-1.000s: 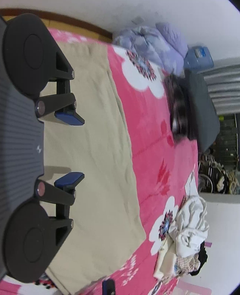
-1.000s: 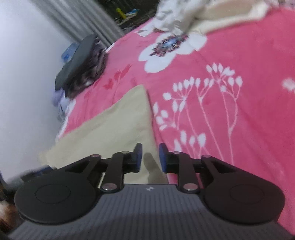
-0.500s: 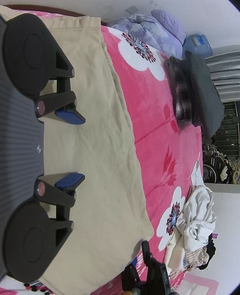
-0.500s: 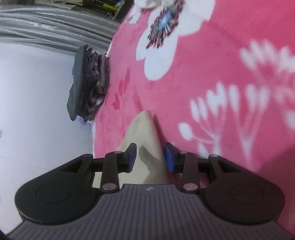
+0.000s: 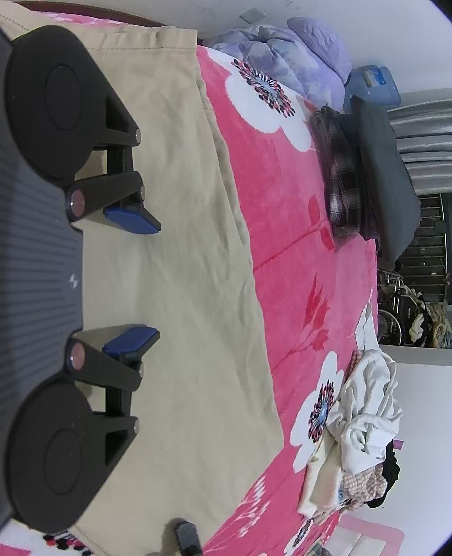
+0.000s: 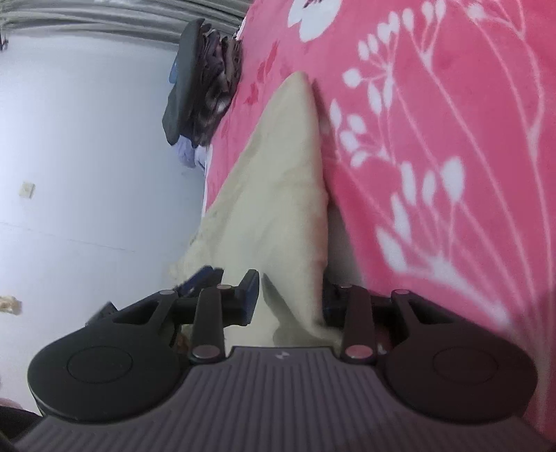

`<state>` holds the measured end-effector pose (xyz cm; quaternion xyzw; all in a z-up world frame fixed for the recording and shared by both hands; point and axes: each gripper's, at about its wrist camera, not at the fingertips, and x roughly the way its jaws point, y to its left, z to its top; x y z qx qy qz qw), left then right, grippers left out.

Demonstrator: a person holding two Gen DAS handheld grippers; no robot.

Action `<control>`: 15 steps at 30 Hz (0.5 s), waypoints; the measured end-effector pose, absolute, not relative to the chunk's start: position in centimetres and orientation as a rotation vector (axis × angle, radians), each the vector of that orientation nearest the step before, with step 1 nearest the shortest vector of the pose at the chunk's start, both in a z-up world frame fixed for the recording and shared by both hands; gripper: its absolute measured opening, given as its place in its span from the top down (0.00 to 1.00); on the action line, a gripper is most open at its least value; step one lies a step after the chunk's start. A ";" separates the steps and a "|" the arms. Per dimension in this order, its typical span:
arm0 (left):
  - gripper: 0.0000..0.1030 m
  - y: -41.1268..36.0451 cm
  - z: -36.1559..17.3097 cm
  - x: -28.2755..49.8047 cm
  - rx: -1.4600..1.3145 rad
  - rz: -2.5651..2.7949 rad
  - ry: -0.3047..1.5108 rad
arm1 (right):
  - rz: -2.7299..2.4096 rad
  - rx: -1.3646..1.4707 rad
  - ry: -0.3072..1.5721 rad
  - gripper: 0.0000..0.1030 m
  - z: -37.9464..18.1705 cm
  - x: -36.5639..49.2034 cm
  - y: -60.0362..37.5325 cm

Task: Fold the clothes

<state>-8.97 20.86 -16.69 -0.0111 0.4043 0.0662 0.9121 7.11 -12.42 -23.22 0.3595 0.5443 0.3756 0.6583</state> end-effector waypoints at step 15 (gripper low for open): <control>0.41 20.7 -16.8 -10.8 0.016 0.121 0.814 | 1.023 0.723 1.047 0.91 -10.8 6.4 -6.6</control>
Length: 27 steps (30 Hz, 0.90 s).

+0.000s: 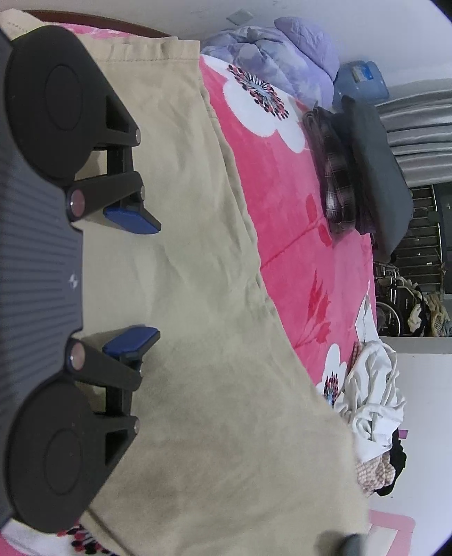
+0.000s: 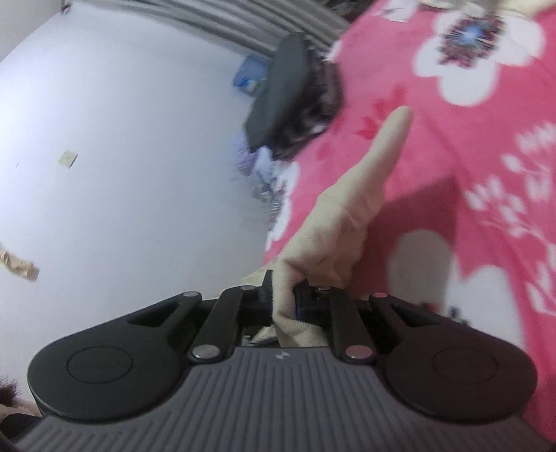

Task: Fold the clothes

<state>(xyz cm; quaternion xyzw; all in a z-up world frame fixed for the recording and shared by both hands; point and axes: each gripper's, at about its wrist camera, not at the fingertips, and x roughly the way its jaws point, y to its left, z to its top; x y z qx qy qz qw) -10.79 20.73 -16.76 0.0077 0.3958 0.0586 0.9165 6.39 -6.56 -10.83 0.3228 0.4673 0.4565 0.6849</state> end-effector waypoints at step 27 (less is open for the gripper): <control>0.44 16.9 -14.0 -15.2 0.263 -0.124 0.697 | 0.983 0.503 1.071 0.91 -5.6 3.1 -5.7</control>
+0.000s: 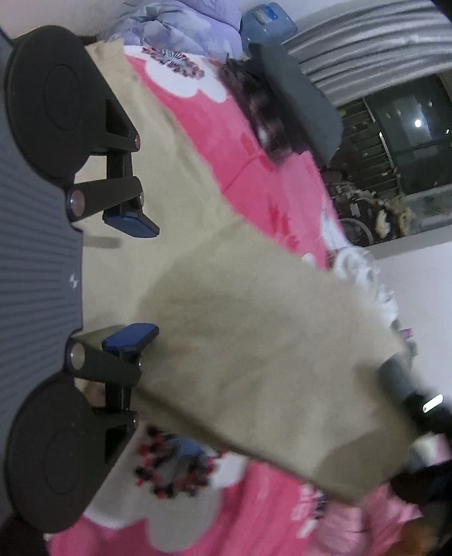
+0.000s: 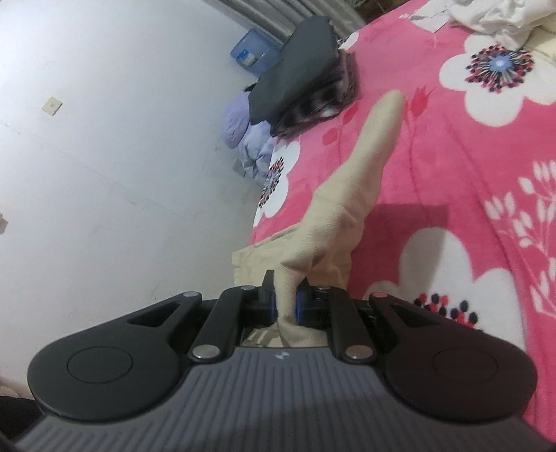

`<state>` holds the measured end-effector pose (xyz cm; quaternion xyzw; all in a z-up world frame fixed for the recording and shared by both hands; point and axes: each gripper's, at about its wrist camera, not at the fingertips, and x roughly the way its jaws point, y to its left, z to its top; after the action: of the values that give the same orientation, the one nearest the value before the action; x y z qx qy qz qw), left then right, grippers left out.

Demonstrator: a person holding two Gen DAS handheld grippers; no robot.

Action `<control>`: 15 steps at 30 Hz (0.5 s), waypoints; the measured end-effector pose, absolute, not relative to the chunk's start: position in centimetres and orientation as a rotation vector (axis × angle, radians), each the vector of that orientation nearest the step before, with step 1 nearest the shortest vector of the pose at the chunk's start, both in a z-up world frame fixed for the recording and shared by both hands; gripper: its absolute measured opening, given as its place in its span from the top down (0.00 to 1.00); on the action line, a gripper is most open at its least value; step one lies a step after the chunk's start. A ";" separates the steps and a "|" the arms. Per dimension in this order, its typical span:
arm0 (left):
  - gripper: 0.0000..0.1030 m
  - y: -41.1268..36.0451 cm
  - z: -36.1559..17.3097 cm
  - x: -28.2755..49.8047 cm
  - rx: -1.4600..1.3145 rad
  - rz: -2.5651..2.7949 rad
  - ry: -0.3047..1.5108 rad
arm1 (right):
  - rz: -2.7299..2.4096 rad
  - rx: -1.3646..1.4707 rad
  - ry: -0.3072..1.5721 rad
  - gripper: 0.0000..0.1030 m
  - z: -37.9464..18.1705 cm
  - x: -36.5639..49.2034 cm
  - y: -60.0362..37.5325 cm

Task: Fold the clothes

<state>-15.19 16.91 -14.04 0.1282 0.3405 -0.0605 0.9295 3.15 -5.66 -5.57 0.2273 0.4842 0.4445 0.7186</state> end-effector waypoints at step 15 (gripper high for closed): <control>0.47 22.7 -16.3 -0.9 -0.126 -0.065 0.834 | 1.033 0.470 1.042 0.89 -5.9 2.8 -4.1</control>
<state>-0.85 22.72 -16.34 -0.0613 0.4048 -0.0314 0.9118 2.81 -4.06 -5.88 0.2123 0.4710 0.4667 0.7178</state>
